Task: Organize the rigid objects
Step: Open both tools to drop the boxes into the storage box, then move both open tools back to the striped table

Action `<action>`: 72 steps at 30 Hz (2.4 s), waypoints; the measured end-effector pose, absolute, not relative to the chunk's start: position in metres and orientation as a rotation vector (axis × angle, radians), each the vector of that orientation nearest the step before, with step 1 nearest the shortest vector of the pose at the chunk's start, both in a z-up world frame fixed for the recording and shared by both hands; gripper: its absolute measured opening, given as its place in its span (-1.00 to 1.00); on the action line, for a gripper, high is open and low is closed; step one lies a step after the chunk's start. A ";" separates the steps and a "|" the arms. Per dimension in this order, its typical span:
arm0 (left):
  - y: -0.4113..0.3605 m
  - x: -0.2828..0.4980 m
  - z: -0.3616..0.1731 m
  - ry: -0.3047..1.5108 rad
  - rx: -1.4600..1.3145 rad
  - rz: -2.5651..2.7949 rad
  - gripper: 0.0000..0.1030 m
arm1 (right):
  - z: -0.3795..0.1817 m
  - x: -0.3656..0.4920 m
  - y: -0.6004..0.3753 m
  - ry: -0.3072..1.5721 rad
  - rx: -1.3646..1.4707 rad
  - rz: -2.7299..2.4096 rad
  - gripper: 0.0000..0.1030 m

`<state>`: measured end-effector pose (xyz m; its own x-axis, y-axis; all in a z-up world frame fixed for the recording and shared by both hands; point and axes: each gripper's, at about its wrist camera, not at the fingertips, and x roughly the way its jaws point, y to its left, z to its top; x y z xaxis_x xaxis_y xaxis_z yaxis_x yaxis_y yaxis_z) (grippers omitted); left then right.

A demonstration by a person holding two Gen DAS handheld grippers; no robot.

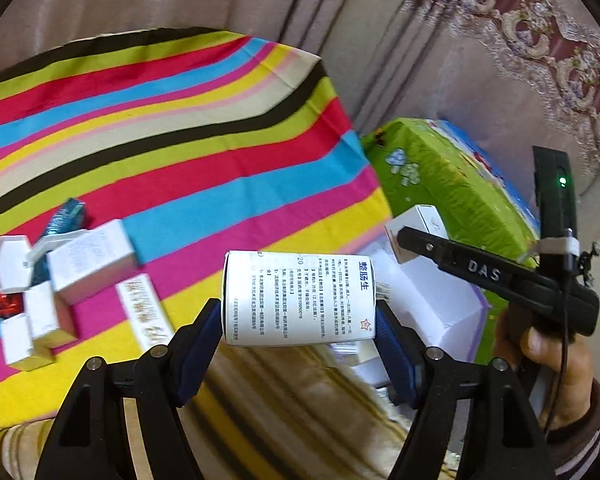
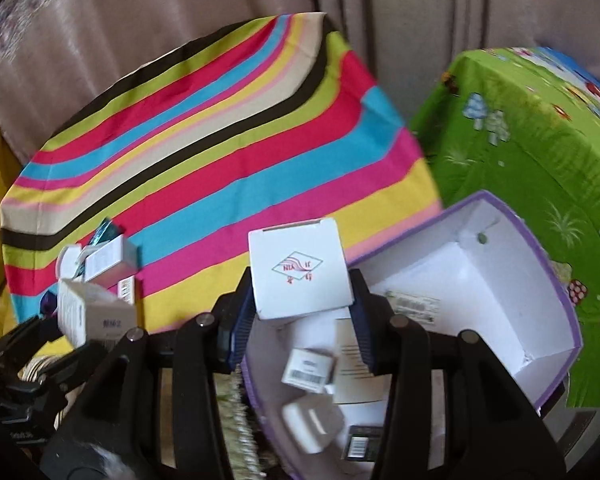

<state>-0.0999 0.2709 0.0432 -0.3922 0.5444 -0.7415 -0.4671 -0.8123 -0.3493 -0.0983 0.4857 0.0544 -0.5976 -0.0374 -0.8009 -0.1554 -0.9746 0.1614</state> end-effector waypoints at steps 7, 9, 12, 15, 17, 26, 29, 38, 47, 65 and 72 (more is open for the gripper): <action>0.312 -0.085 0.040 -0.039 -1.211 2.096 0.44 | 0.053 -0.086 0.518 0.352 -1.356 2.656 -0.06; 0.321 -0.083 0.038 -0.021 -1.210 2.072 0.44 | 0.049 -0.083 0.532 0.371 -1.359 2.613 -0.06; 0.333 -0.080 0.037 -0.001 -1.198 2.031 0.44 | 0.047 -0.078 0.546 0.390 -1.350 2.575 -0.06; 0.343 -0.076 0.036 0.015 -1.177 1.991 0.44 | 0.045 -0.074 0.558 0.415 -1.341 2.536 -0.06; 0.346 -0.075 0.035 0.022 -1.173 1.972 0.45 | 0.045 -0.072 0.564 0.434 -1.333 2.510 -0.06; 0.353 -0.073 0.032 -0.015 -1.175 1.897 0.65 | 0.043 -0.070 0.574 0.454 -1.330 2.450 0.02; 0.349 -0.076 0.032 -0.056 -1.180 1.868 0.74 | 0.041 -0.069 0.580 0.492 -1.326 2.426 0.49; 0.334 -0.062 0.054 0.008 -1.029 1.902 0.77 | 0.047 -0.071 0.573 0.511 -1.303 2.413 0.57; 0.307 -0.044 0.080 0.241 -0.781 2.141 0.77 | 0.065 -0.082 0.546 0.448 -1.273 2.422 0.61; 0.265 -0.066 0.088 0.163 -0.772 2.295 0.76 | 0.063 -0.102 0.474 0.485 -1.269 2.545 0.67; 0.241 -0.075 0.093 0.044 -0.774 2.357 0.76 | 0.055 -0.111 0.447 0.485 -1.335 2.598 0.67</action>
